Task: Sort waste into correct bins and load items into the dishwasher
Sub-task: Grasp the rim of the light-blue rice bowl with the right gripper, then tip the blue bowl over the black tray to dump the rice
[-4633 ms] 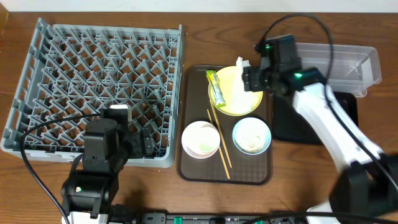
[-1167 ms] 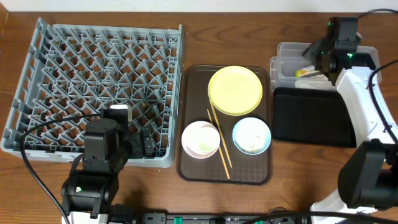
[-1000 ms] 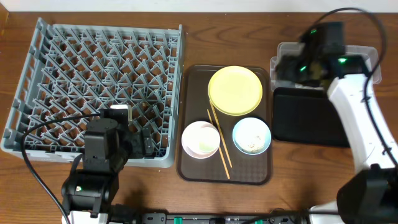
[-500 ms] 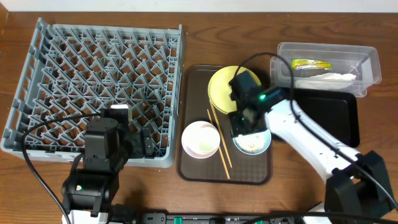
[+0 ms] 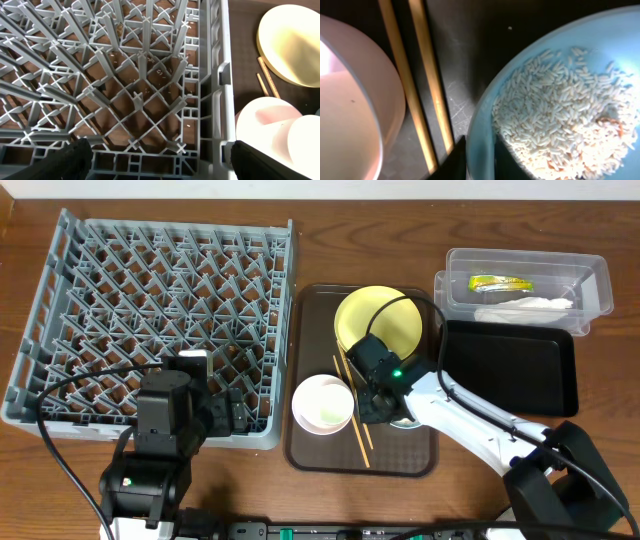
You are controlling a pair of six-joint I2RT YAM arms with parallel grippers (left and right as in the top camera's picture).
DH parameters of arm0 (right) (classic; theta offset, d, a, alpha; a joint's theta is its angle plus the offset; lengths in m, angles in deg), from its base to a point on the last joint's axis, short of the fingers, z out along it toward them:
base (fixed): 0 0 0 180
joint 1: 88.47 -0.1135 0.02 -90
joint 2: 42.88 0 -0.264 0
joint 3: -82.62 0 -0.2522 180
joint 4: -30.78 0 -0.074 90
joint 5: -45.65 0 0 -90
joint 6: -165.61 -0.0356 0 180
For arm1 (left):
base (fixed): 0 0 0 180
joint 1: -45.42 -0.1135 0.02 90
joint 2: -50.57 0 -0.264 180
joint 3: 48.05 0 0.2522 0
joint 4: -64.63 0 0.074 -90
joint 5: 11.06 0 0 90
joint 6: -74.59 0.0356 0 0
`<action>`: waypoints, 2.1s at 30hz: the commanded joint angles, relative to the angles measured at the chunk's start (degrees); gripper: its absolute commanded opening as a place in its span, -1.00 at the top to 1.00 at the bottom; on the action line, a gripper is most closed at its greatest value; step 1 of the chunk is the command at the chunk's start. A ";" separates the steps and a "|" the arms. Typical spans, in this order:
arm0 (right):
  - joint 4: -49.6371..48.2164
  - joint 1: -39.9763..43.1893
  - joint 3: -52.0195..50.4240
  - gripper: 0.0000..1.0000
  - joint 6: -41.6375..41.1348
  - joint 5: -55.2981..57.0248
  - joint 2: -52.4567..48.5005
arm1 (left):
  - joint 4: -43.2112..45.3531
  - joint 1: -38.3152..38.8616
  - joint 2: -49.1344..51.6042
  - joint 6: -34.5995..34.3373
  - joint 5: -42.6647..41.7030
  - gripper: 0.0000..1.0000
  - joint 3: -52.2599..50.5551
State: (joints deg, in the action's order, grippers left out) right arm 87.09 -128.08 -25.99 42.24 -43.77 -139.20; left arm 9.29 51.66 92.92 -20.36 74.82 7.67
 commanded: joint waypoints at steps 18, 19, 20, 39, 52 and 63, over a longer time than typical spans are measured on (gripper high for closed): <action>9.25 9.60 16.04 0.98 4.96 -0.15 5.73 | 0.04 0.33 0.00 -0.76 0.28 -0.82 1.46; 9.29 11.98 16.04 0.98 4.96 -1.92 6.40 | 0.04 0.33 0.00 -0.76 0.28 -0.83 1.46; 9.40 14.97 16.02 0.98 5.46 -4.68 6.91 | 0.02 0.33 0.00 -0.76 0.28 -0.83 1.46; -7.32 56.33 -0.28 0.98 13.64 -63.12 7.04 | 0.02 0.33 0.00 -0.76 0.28 -0.83 1.46; -28.70 70.79 -12.98 0.98 -0.85 -73.46 4.37 | 0.02 0.33 0.00 -0.76 0.28 -0.82 1.46; -33.09 84.89 -13.07 0.98 -6.45 -78.03 4.04 | 0.02 0.33 0.00 -0.79 0.28 -0.83 1.46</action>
State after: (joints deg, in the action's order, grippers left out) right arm 54.41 -44.63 -38.85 37.11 -116.90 -135.00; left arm 9.29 51.66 92.92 -20.36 74.82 7.67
